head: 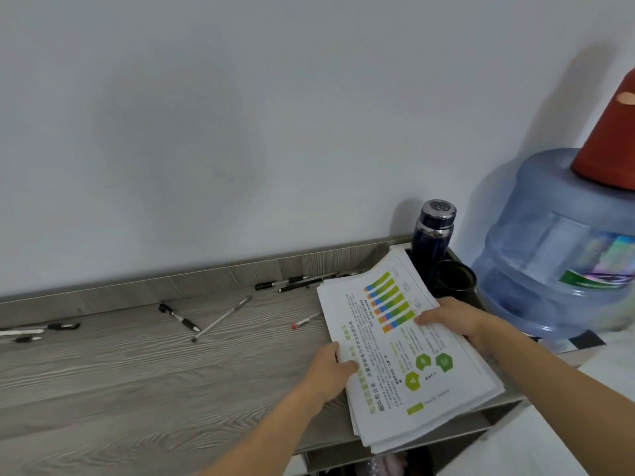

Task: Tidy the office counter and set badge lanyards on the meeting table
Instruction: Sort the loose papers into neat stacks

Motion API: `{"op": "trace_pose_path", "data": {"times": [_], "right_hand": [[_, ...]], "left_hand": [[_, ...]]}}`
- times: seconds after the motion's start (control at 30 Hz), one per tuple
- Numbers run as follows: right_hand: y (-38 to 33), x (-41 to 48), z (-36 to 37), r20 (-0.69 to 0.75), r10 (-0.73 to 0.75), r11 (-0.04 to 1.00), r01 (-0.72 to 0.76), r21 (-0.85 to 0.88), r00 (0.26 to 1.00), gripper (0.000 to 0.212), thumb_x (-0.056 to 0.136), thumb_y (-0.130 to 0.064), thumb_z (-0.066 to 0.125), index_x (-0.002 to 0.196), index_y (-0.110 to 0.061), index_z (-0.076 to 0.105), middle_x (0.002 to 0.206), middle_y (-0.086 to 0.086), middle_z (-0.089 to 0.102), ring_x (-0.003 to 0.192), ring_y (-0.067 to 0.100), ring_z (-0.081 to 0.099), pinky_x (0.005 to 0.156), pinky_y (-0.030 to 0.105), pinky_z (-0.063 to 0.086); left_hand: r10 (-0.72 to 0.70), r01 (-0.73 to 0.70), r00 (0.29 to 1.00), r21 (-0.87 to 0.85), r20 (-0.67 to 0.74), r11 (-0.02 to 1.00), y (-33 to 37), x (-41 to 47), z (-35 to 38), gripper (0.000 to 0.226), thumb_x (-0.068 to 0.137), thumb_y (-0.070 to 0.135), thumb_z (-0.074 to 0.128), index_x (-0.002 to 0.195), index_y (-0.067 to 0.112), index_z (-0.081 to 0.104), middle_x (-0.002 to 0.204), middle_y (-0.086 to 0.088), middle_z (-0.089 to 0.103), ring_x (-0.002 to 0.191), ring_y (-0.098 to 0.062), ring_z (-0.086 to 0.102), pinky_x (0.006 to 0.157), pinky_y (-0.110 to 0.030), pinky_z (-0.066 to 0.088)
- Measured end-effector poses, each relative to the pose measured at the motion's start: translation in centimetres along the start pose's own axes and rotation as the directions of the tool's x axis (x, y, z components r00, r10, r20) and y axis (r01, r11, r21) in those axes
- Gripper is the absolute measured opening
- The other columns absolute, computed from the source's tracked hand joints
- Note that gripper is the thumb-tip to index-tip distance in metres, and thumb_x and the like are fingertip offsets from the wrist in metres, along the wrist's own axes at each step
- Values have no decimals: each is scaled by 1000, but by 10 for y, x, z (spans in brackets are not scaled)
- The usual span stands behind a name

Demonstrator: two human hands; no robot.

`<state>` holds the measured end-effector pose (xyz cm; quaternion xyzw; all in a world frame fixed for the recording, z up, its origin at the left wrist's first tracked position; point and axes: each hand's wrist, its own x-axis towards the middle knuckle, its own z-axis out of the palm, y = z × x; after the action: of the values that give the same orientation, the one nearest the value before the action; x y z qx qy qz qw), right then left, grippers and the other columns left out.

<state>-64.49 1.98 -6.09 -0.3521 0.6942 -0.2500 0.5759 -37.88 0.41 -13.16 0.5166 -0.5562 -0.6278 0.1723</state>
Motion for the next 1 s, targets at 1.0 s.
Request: {"op": "trace_pose_path", "data": {"times": [1.0], "right_hand": [[-19, -62, 28, -119, -657, 716, 666, 210, 744, 43, 76, -3, 71, 118, -5, 65, 115, 11, 72, 107, 30, 68, 87, 45, 58]], "left_hand": [[488, -501, 862, -90, -137, 861, 98, -66, -48, 38, 76, 6, 78, 112, 7, 66, 105, -3, 74, 97, -20, 71, 80, -44, 59]]}}
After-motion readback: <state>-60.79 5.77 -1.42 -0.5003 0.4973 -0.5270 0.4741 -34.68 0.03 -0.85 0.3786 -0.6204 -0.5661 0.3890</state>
